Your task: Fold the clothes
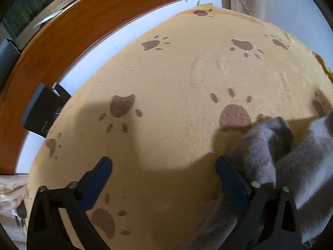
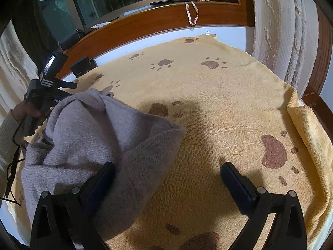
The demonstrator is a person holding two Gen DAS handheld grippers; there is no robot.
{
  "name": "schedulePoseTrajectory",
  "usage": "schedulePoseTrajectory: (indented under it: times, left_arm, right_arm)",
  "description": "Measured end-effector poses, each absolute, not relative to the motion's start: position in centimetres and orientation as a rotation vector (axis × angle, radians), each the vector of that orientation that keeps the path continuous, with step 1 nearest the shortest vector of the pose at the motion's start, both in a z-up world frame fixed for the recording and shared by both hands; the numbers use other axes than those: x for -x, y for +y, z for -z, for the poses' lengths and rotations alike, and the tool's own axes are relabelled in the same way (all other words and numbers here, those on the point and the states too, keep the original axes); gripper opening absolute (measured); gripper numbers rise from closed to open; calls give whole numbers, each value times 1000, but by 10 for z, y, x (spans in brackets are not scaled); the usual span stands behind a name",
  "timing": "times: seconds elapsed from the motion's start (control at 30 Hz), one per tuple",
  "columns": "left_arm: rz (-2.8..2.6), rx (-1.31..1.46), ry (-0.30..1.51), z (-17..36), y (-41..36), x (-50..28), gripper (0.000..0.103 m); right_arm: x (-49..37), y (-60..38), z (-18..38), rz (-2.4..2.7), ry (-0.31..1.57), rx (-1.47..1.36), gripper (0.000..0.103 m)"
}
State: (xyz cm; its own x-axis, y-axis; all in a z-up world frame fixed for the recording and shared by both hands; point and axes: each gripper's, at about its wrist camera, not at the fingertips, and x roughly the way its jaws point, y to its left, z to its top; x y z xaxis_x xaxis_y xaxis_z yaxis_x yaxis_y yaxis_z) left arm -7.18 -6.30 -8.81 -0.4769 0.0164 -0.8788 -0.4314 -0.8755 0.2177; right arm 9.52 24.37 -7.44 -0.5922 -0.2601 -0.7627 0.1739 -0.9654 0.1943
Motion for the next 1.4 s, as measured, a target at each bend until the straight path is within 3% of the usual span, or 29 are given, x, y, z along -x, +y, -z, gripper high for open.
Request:
schedulePoseTrajectory:
  times: [0.1, 0.17, 0.23, 0.37, 0.53, 0.6, 0.67, 0.8, 0.9, 0.93, 1.03, 1.17, 1.23, 1.4]
  left_arm:
    - [-2338, 1473, 444, 86, -68, 74, 61]
    - [-2310, 1485, 381, 85, -67, 73, 29]
    - [-2312, 1465, 444, 83, -61, 67, 16]
    - [-2289, 1424, 462, 78, -56, 58, 14]
    - [-2187, 1367, 252, 58, -66, 54, 18]
    - [-2116, 1361, 195, 54, -66, 51, 37]
    - [-2072, 1345, 175, 48, -64, 43, 85]
    - [-2077, 1325, 172, 42, -60, 42, 86]
    - [-2100, 1387, 218, 51, -55, 51, 82]
    - [-2106, 1413, 238, 56, -54, 54, 74]
    - [-2082, 1516, 251, 76, -50, 62, 35]
    - [-2095, 1501, 265, 76, -46, 56, 15]
    - [-2093, 1487, 274, 75, -43, 51, 10]
    - [-2195, 1392, 241, 55, -51, 33, 9]
  right_arm:
    - [-95, 243, 75, 2604, -128, -1275, 103]
    - [-94, 240, 75, 2610, -98, -1285, 103]
    - [-94, 239, 76, 2613, -81, -1291, 103]
    - [-95, 243, 75, 2604, -122, -1276, 103]
    - [-95, 240, 76, 2609, -115, -1279, 103]
    - [-95, 240, 76, 2608, -117, -1278, 103]
    - [-95, 240, 76, 2608, -118, -1278, 103]
    - [-95, 241, 76, 2606, -124, -1276, 103]
    - [-95, 242, 76, 2605, -129, -1274, 103]
    - [-96, 242, 76, 2605, -130, -1274, 103]
    - [-96, 242, 75, 2603, -135, -1273, 103]
    - [-96, 244, 75, 2599, -147, -1268, 103]
    - [-95, 245, 75, 2598, -151, -1268, 103]
    - [-95, 248, 74, 2594, -181, -1258, 103]
